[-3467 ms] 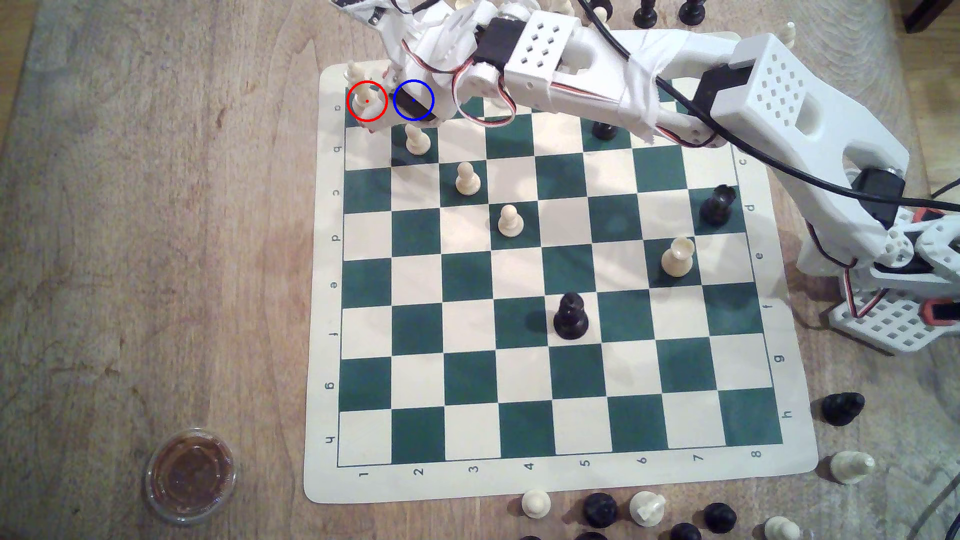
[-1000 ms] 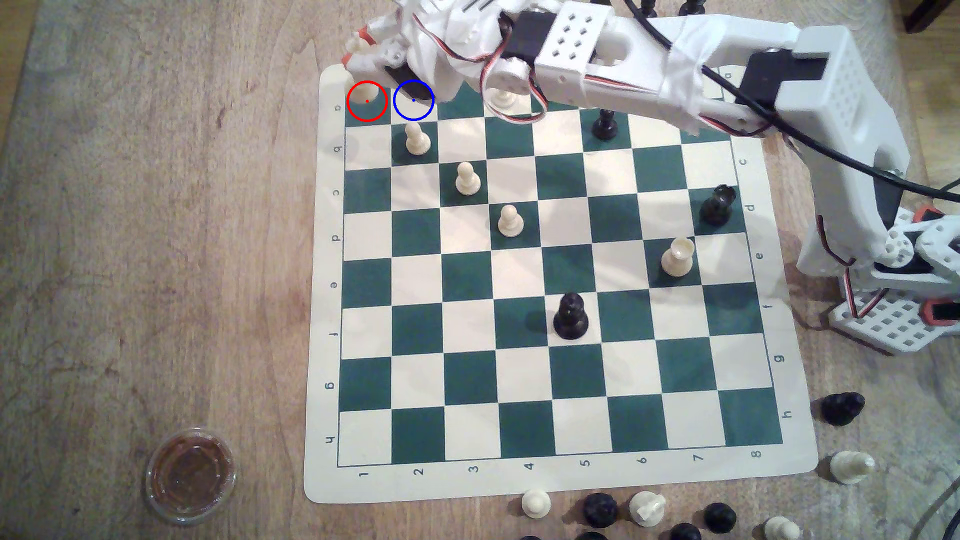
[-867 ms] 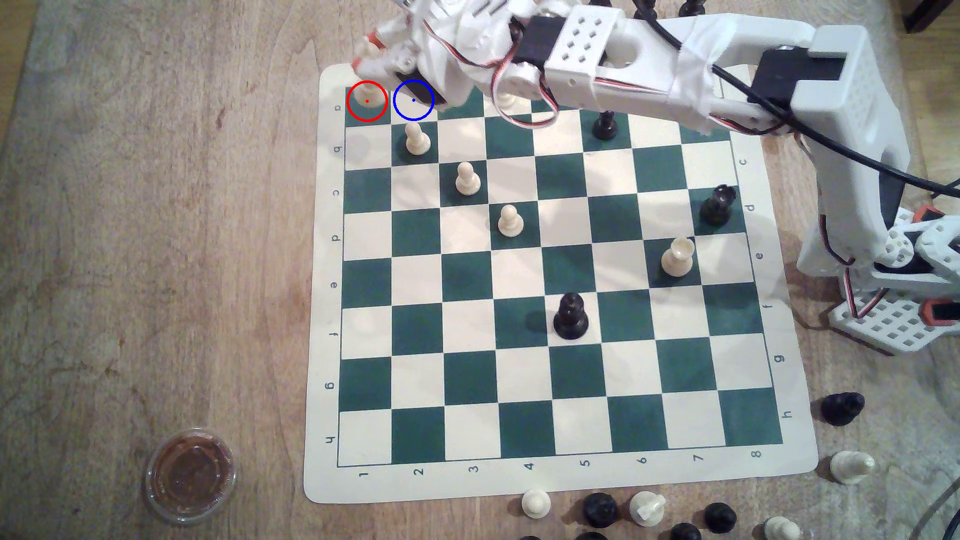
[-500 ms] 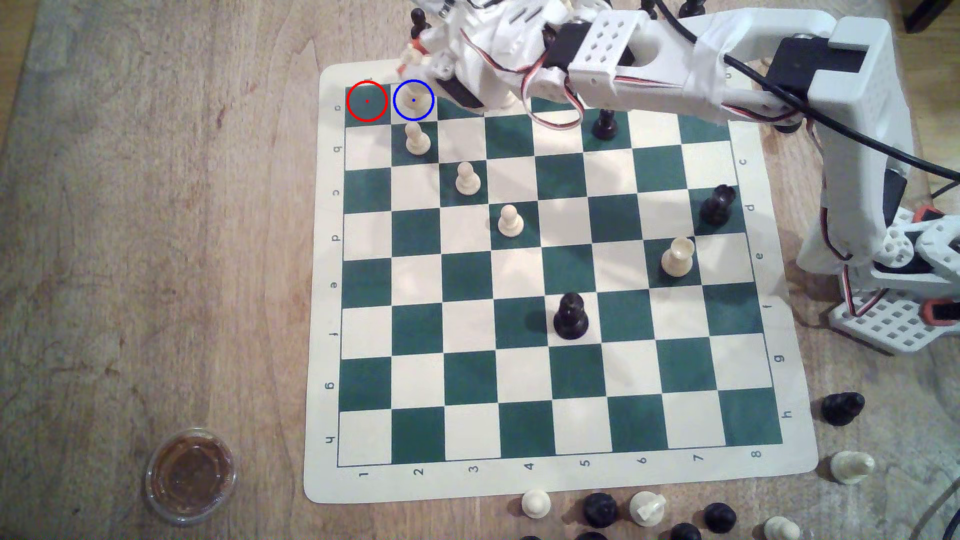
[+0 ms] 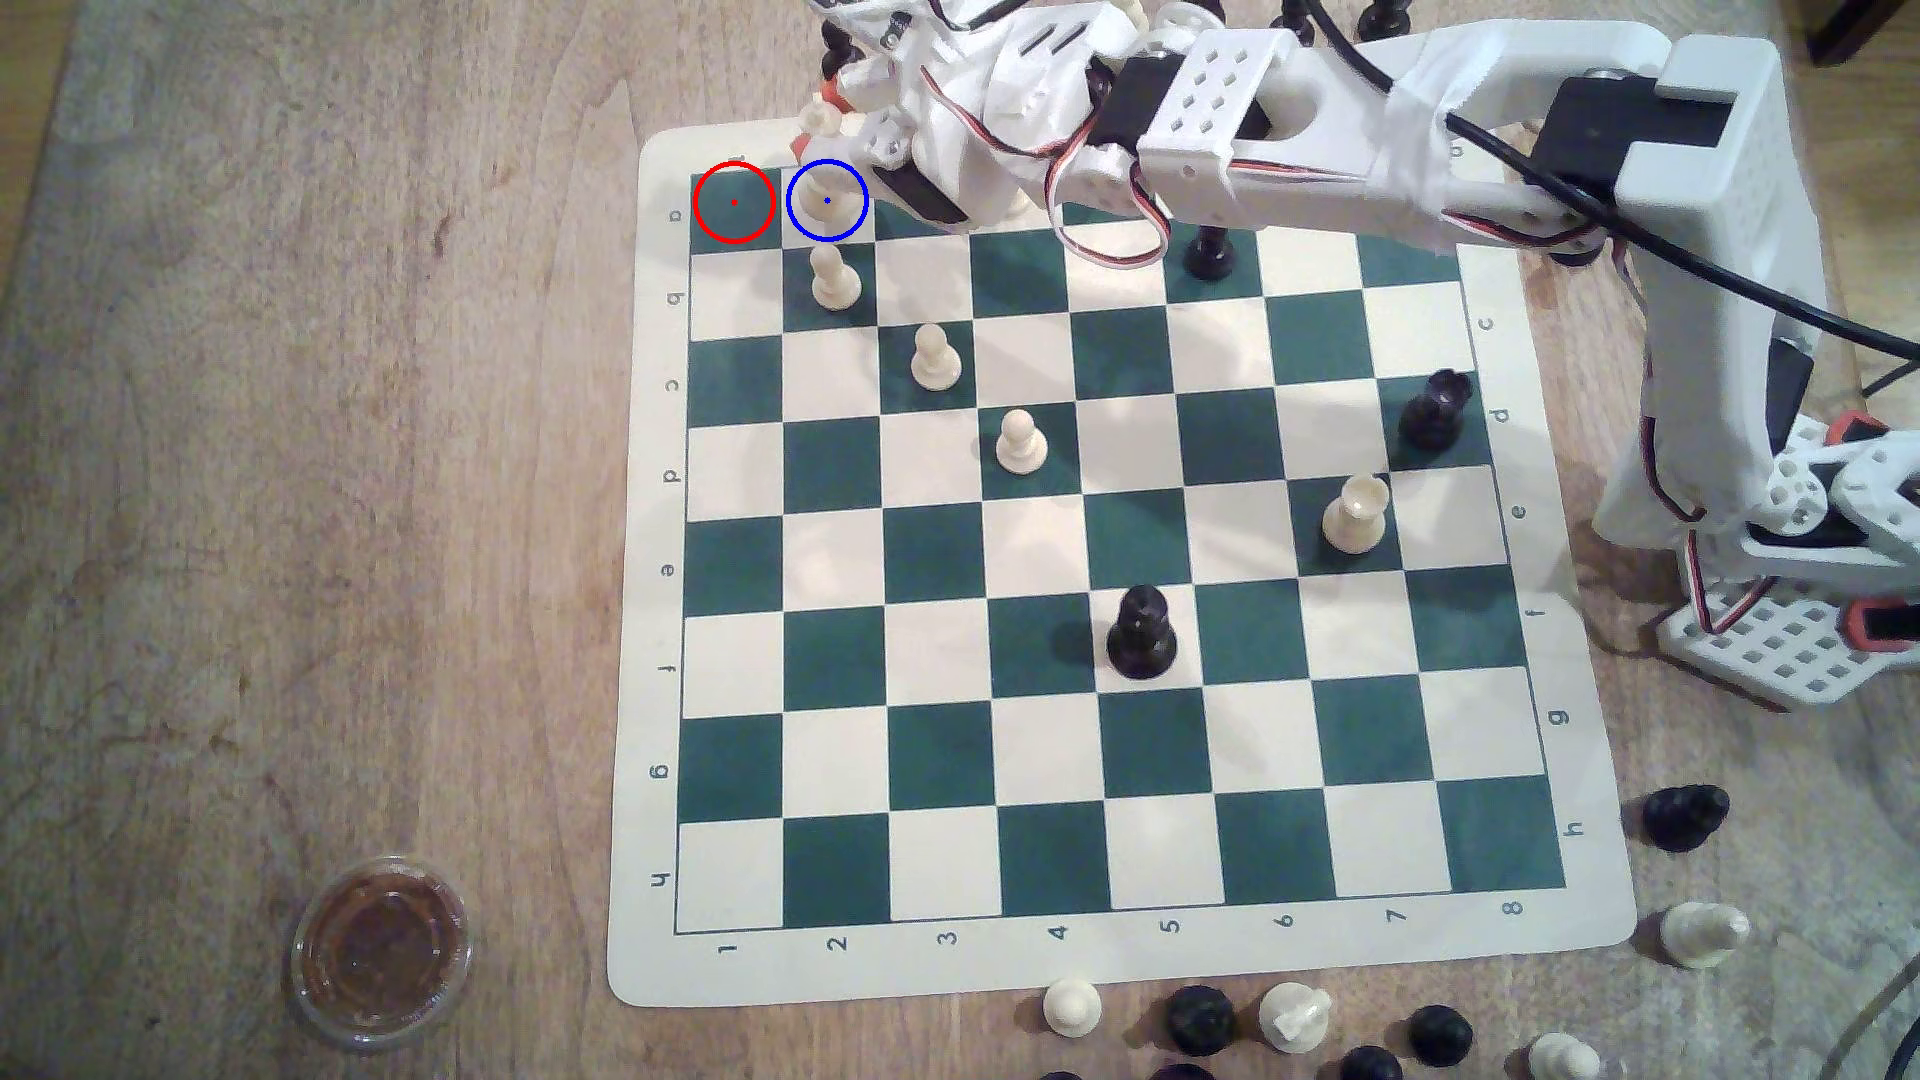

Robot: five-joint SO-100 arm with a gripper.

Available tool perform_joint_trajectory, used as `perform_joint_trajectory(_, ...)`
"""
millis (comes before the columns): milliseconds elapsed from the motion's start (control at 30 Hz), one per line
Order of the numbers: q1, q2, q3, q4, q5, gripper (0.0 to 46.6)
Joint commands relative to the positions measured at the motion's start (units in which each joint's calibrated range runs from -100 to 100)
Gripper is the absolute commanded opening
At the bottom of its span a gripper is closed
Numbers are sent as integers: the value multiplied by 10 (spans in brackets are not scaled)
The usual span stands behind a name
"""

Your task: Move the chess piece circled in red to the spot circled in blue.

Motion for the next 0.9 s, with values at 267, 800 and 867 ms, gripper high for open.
perform_joint_trajectory(267,-3,3,-76,-23,0,14)
perform_joint_trajectory(800,1,27,-78,-22,5,26)
perform_joint_trajectory(867,0,29,-76,-22,6,26)
